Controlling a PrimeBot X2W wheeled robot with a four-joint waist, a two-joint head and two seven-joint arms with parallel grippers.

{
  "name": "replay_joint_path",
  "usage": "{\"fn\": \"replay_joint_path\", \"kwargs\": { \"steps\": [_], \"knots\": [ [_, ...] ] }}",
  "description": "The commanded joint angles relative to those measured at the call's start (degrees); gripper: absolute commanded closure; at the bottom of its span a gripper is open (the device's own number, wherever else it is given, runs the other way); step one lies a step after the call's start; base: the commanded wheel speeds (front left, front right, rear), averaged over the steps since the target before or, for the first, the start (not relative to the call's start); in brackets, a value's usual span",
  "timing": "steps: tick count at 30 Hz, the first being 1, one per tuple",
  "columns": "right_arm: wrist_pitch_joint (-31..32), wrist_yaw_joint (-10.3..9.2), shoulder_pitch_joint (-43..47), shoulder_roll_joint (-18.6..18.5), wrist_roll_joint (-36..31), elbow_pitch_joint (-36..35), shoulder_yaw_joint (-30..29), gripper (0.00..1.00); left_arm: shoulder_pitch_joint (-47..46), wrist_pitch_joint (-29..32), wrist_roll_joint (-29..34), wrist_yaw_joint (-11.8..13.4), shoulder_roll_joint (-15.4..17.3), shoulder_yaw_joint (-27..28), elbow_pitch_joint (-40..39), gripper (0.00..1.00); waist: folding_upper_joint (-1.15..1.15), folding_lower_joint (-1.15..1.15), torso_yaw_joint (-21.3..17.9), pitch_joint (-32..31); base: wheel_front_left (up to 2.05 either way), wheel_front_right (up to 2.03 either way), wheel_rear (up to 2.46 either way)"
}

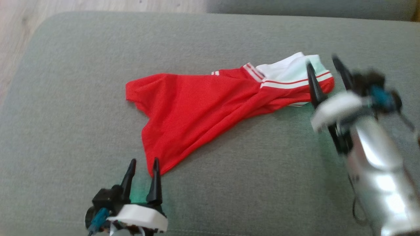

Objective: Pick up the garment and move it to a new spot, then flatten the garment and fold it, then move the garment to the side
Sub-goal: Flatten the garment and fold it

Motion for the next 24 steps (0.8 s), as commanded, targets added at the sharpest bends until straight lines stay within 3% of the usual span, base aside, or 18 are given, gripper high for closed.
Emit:
{"fn": "replay_joint_path", "kwargs": {
  "steps": [1, 11, 24],
  "knots": [
    [1.46, 0.2, -4.38, 0.06, 0.88, -0.54, 3.46, 0.0, -2.37, -0.3, -0.5, 0.22, 0.19, 0.72, -1.9, 0.0, 0.0, 0.0, 1.28, 1.2, 0.0, 0.0, 0.0],
    [13.45, 0.2, -16.69, -0.99, 3.38, 10.22, 14.38, 0.0, -3.98, -0.3, -3.32, 0.79, 0.19, -3.2, -1.86, 0.0, 0.0, 0.0, 6.49, 4.8, 0.0, 0.0, 0.0],
    [13.75, 0.2, -20.85, -0.34, 2.1, 20.26, 14.89, 0.0, -5.57, -0.3, -4.79, 1.28, 0.19, -3.4, -2.59, 0.0, 0.0, 0.0, 7.69, 7.71, 0.0, 0.0, 0.0]
  ]
}}
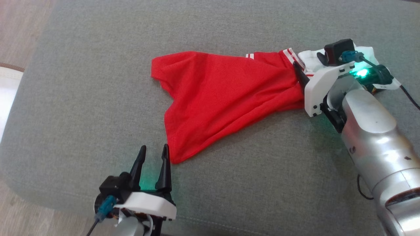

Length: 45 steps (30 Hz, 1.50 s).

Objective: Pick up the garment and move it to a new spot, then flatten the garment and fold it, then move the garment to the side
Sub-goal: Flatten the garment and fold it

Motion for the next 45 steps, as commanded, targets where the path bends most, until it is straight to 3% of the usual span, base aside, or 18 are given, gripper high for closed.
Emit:
{"fn": "replay_joint_path", "kwargs": {
  "steps": [1, 2, 3, 4, 5, 14, 19, 29, 30, 31, 32, 33, 39, 45],
  "knots": [
    [-1.13, 0.2, -1.97, 1.12, -0.62, -0.74, 0.54, 0.21, -1.57, -0.3, -0.61, 0.05, 0.23, 1.74, -1.65, 0.0, 0.0, -0.01, -0.19, 0.22, 0.0, 0.0, 0.0],
    [-1.13, 0.2, -1.97, 1.12, -0.62, -0.74, 0.54, 0.21, -1.57, -0.3, -0.61, 0.05, 0.23, 1.74, -1.65, 0.0, 0.0, -0.01, -0.19, 0.22, 0.0, 0.0, 0.0],
    [-1.53, 0.2, -2.1, 1.23, -0.65, -0.37, 0.45, 0.54, -1.65, -0.3, -0.65, 0.04, 0.23, 1.73, -1.7, 0.0, 0.0, -0.01, -0.29, 0.33, 0.0, 0.0, 0.0],
    [-2.16, 0.2, -2.21, 1.36, -0.58, -0.14, 0.33, 0.68, -1.73, -0.3, -0.7, -0.02, 0.23, 1.65, -1.78, 0.0, 0.0, -0.01, -0.38, 0.42, 0.0, 0.0, 0.0],
    [-2.64, 0.2, -2.29, 1.45, -0.56, 0.18, 0.25, 1.0, -1.81, -0.3, -0.74, -0.04, 0.23, 1.57, -1.85, 0.0, 0.0, -0.01, -0.46, 0.5, 0.0, 0.0, 0.0],
    [-13.27, 0.2, -2.19, 2.37, 0.68, 0.56, -2.7, 1.0, -1.85, -0.3, -0.64, -0.18, 0.23, 1.6, -1.7, 0.0, 0.0, -0.01, -1.95, -0.43, 0.0, 0.0, 0.0],
    [-17.61, 0.2, 0.94, 3.47, 1.89, -2.79, -6.72, 1.0, -0.87, -0.3, 0.49, -0.41, 0.23, 2.79, -1.11, 0.0, 0.0, -0.01, -4.31, -2.67, 0.0, 0.0, 0.0],
    [-17.87, 0.2, 23.82, 5.64, 3.53, -29.27, -23.47, 1.0, 1.24, -0.3, 2.95, -1.04, 0.23, 5.82, 0.37, 0.0, 0.0, -0.01, -12.28, -6.0, 0.0, 0.0, 0.0],
    [-17.87, 0.2, 26.3, 5.71, 4.02, -30.69, -23.92, 0.98, 1.31, -0.3, 3.17, -1.14, 0.23, 6.07, 0.51, 0.0, 0.0, -0.01, -12.97, -6.16, 0.0, 0.0, 0.0],
    [-17.87, 0.2, 28.67, 5.74, 5.69, -31.42, -24.02, 0.83, 1.4, -0.3, 3.42, -1.26, 0.23, 6.3, 0.7, 0.0, 0.0, -0.01, -13.63, -6.33, 0.0, 0.0, 0.0],
    [-17.87, 0.2, 30.76, 5.75, 6.96, -31.45, -23.88, 0.57, 1.54, -0.3, 3.57, -1.37, 0.23, 6.56, 0.9, 0.0, 0.0, -0.01, -14.31, -6.51, 0.0, 0.0, 0.0],
    [-17.87, 0.2, 32.4, 5.76, 7.65, -31.39, -23.79, 0.0, 1.63, -0.3, 3.77, -1.47, 0.23, 6.76, 1.05, 0.0, 0.0, -0.01, -14.92, -6.57, 0.0, 0.0, 0.0],
    [-17.88, 0.2, 35.16, 5.78, 4.8, -33.79, -25.58, 0.0, 1.3, -0.31, 4.21, -1.86, 0.23, 7.04, 1.52, 0.0, 0.0, -0.01, -16.73, -6.4, 0.0, 0.0, 0.0],
    [-17.88, 0.2, 32.16, 5.79, -0.89, -34.29, -19.72, 0.0, 0.98, -0.31, 3.67, -1.9, 0.23, 6.1, 1.56, 0.0, 0.0, -0.01, -15.8, -5.98, 0.0, 0.0, 0.0]
  ]
}}
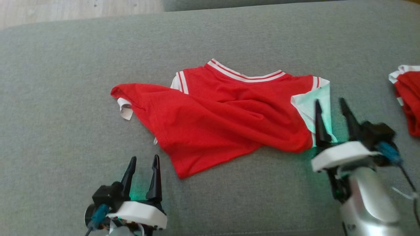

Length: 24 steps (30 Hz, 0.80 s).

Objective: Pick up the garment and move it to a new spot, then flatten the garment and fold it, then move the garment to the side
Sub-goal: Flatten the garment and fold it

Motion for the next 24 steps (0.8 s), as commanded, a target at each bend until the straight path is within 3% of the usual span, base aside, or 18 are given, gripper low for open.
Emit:
{"fn": "replay_joint_path", "kwargs": {
  "steps": [1, 6, 12, 24],
  "knots": [
    [-0.62, 0.2, -2.33, 0.03, -0.22, -0.88, 2.24, 0.0, -1.08, -0.31, -0.06, -0.06, 0.22, 1.53, -1.26, 0.0, 0.0, 0.0, 0.47, 0.12, 0.0, 0.0, 0.0],
    [0.97, 0.2, -6.19, 0.03, -5.24, 6.24, 4.5, 0.0, -1.17, -0.31, -0.57, 0.13, 0.22, 0.84, -1.26, 0.0, 0.0, 0.0, 2.3, 0.76, 0.0, 0.0, 0.0],
    [1.47, 0.2, -9.26, 0.03, -10.0, 13.31, 0.16, 0.0, -1.78, -0.31, -0.99, 0.26, 0.22, 0.29, -1.6, 0.0, 0.0, 0.0, 4.18, 1.75, 0.0, 0.0, 0.0],
    [-0.05, 0.2, -12.94, 0.04, -14.74, 19.74, -3.05, 0.0, -2.27, -0.31, -0.78, 0.32, 0.22, 0.19, -1.77, 0.0, 0.0, 0.0, 4.71, 2.55, 0.0, 0.0, 0.0]
  ]
}}
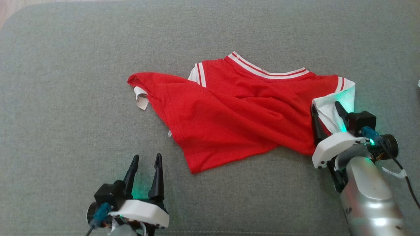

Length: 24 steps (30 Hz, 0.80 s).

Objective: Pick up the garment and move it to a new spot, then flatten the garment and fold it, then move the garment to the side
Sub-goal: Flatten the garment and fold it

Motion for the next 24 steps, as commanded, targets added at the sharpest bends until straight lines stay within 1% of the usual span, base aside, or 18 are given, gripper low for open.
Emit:
{"fn": "replay_joint_path", "kwargs": {
  "steps": [1, 2, 3, 4, 5, 6, 7, 8, 9, 15, 18, 21, 22, 23, 24],
  "knots": [
    [-0.97, 0.2, -1.68, -0.03, 0.01, -1.11, 1.13, 0.03, -1.91, -0.31, -0.03, 0.12, 0.22, 1.31, -1.66, 0.0, 0.0, -0.01, 0.03, -0.08, 0.0, 0.0, 0.0],
    [-1.07, 0.2, -1.74, -0.03, 0.12, -0.92, 1.14, 0.15, -1.91, -0.31, -0.03, 0.11, 0.22, 1.25, -1.66, 0.0, 0.0, -0.01, 0.01, -0.15, 0.0, 0.0, 0.0],
    [-1.14, 0.2, -1.74, -0.03, 0.22, -0.71, 1.12, 0.19, -1.88, -0.31, -0.03, 0.11, 0.22, 1.22, -1.66, 0.0, 0.0, -0.01, -0.02, -0.26, 0.0, 0.0, 0.0],
    [-1.2, 0.2, -1.7, -0.03, 0.34, -0.51, 1.08, 0.31, -1.83, -0.31, -0.04, 0.1, 0.22, 1.2, -1.64, 0.0, 0.0, -0.01, -0.04, -0.36, 0.0, 0.0, 0.0],
    [-1.25, 0.2, -1.64, -0.03, 0.39, -0.35, 1.05, 0.47, -1.76, -0.31, -0.05, 0.09, 0.22, 1.18, -1.61, 0.0, 0.0, -0.01, -0.07, -0.46, 0.0, 0.0, 0.0],
    [-1.29, 0.2, -1.62, -0.03, 0.42, -0.27, 0.93, 0.61, -1.7, -0.31, -0.04, 0.09, 0.22, 1.15, -1.58, 0.0, 0.0, -0.01, -0.1, -0.53, 0.0, 0.0, 0.0],
    [-1.33, 0.2, -1.61, -0.03, 0.62, -0.4, 0.75, 0.72, -1.65, -0.31, -0.05, 0.1, 0.22, 1.15, -1.56, 0.0, 0.0, -0.01, -0.15, -0.6, 0.0, 0.0, 0.0],
    [-1.36, 0.2, -1.58, -0.03, 0.78, -0.49, 0.71, 0.79, -1.6, -0.31, -0.02, 0.12, 0.22, 1.19, -1.54, 0.0, 0.0, -0.01, -0.22, -0.68, 0.0, 0.0, 0.0],
    [-1.38, 0.2, -1.56, -0.03, 1.19, -0.66, 0.54, 1.0, -1.55, -0.31, 0.01, 0.14, 0.22, 1.25, -1.53, 0.0, 0.0, -0.01, -0.31, -0.74, 0.0, 0.0, 0.0],
    [-1.41, 0.2, -0.1, -0.03, 4.27, -5.48, -1.07, 1.0, -1.17, -0.31, 0.22, 0.23, 0.22, 1.89, -1.68, 0.0, 0.0, -0.01, -1.29, -1.43, 0.0, 0.0, 0.0],
    [-1.41, 0.2, 1.62, -0.03, 6.97, -8.34, -4.15, 1.0, -0.74, -0.31, 0.38, 0.24, 0.22, 2.1, -1.88, 0.0, 0.0, -0.01, -1.98, -2.16, 0.0, 0.0, 0.0],
    [-1.41, 0.2, 4.4, -0.03, 9.45, -10.56, -8.41, 1.0, -0.27, -0.31, 0.59, 0.28, 0.22, 2.64, -2.05, 0.0, 0.0, -0.01, -2.71, -3.03, 0.0, 0.0, 0.0],
    [-1.42, 0.2, 5.48, -0.03, 9.76, -10.95, -9.97, 0.83, -0.1, -0.31, 0.71, 0.3, 0.22, 2.86, -2.08, 0.0, 0.0, -0.01, -2.95, -3.3, 0.0, 0.0, 0.0],
    [-1.42, 0.2, 6.59, -0.03, 9.83, -11.02, -11.75, 0.2, 0.03, -0.31, 0.9, 0.36, 0.22, 3.11, -2.13, 0.0, 0.0, -0.01, -3.18, -3.57, 0.0, 0.0, 0.0],
    [-1.42, 0.2, 7.63, -0.03, 9.47, -11.07, -13.38, 0.0, 0.18, -0.31, 1.06, 0.48, 0.22, 3.4, -2.19, 0.0, 0.0, -0.01, -3.38, -3.83, 0.0, 0.0, 0.0]
  ]
}}
